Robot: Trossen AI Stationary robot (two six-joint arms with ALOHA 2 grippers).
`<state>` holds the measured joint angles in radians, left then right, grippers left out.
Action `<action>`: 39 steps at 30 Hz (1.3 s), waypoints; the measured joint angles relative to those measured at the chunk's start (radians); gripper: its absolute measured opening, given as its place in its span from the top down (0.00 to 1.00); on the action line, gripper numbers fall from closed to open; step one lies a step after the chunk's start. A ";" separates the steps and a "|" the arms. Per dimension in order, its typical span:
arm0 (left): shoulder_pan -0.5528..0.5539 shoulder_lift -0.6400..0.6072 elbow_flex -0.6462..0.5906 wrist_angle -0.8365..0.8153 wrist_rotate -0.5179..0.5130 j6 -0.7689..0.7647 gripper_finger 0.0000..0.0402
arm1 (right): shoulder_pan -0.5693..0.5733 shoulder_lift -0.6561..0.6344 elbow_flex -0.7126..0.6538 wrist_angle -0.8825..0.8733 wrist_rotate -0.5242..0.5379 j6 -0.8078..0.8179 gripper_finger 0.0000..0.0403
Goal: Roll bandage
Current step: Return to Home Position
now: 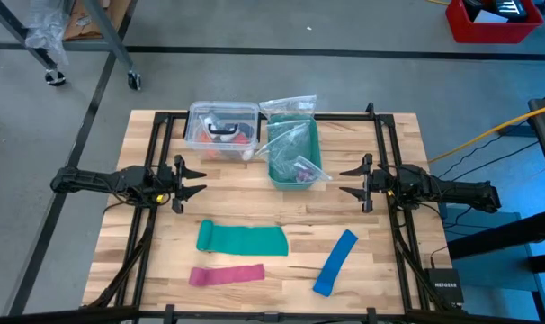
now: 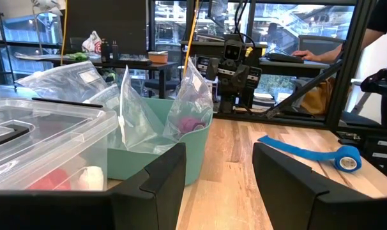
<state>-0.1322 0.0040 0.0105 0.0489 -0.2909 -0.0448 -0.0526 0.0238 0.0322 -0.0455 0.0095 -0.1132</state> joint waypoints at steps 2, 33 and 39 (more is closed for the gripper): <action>0.000 0.000 0.000 0.000 0.000 0.000 0.57 | 0.000 0.000 0.000 0.001 0.006 0.000 0.47; 0.000 0.000 0.000 0.000 0.000 0.000 0.57 | 0.000 0.000 0.000 0.000 -0.035 0.000 0.47; 0.000 0.000 0.000 0.000 0.000 0.000 0.57 | 0.000 0.000 0.000 0.000 -0.036 0.000 0.47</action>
<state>-0.1322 0.0040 0.0109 0.0490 -0.2909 -0.0448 -0.0527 0.0235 0.0322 -0.0460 -0.0261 -0.1131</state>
